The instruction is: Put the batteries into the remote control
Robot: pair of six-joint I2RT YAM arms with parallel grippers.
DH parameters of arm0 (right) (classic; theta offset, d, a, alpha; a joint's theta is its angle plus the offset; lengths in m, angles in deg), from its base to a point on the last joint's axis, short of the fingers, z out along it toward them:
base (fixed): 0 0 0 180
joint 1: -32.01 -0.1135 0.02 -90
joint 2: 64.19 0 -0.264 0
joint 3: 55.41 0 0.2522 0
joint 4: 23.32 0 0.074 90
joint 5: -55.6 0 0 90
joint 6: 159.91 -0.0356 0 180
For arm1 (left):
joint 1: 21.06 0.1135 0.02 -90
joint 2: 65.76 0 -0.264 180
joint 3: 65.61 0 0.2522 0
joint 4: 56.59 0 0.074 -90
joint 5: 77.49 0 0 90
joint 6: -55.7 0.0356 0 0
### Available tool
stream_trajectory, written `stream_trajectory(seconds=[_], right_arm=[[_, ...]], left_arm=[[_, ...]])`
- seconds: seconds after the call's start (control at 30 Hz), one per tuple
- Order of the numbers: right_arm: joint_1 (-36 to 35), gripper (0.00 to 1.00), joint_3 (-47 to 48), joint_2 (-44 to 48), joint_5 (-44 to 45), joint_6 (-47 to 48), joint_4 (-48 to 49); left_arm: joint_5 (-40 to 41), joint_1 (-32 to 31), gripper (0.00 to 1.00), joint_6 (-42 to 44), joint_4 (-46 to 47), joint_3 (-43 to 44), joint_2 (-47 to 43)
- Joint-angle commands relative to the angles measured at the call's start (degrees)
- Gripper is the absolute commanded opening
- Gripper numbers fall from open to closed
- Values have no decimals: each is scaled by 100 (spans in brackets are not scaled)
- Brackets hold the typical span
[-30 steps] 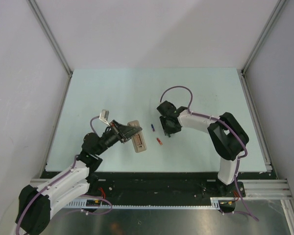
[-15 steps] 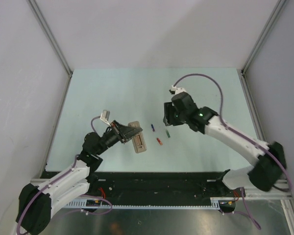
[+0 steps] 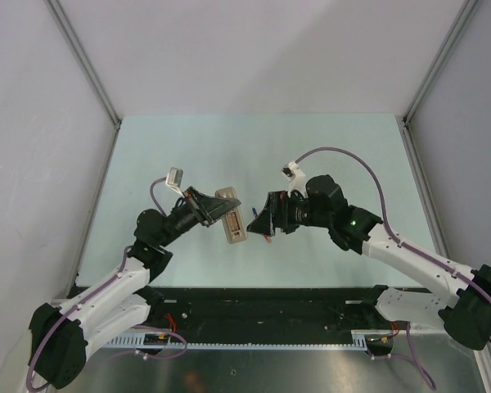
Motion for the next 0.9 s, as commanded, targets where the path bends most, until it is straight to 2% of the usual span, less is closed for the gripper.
stream_trajectory(seconds=[0.0,0.3,0.37,0.4,0.47,0.5,0.57,0.6,0.67,0.87], right_arm=[[-185,89,-79,-37,-559,-400,1448],[-405,77,-88,-468,-928,-708,2260],[-405,63,-88,-556,-981,-664,2182],[-405,51,-88,-591,-1033,-647,2164],[-379,39,-88,-635,-1147,-611,2155],[-379,29,-79,-635,-1192,-603,2155],[-370,19,-88,-626,-1279,-576,2181],[-344,9,-88,-618,-1306,-576,2181],[-257,0,-88,-574,-1437,-576,2199],[33,0,157,-556,-1991,-348,1726]], left_arm=[[-217,49,0,170,206,249,-13],[-261,49,0,170,206,231,-92],[-296,41,1,170,206,267,-92],[-313,41,3,170,206,275,-83],[-366,49,13,187,206,302,-74],[-375,41,16,179,206,311,-74],[-428,41,27,179,197,319,-22],[-497,41,30,187,206,337,-4],[-586,41,39,222,197,381,66],[-1271,58,58,381,206,671,443]])
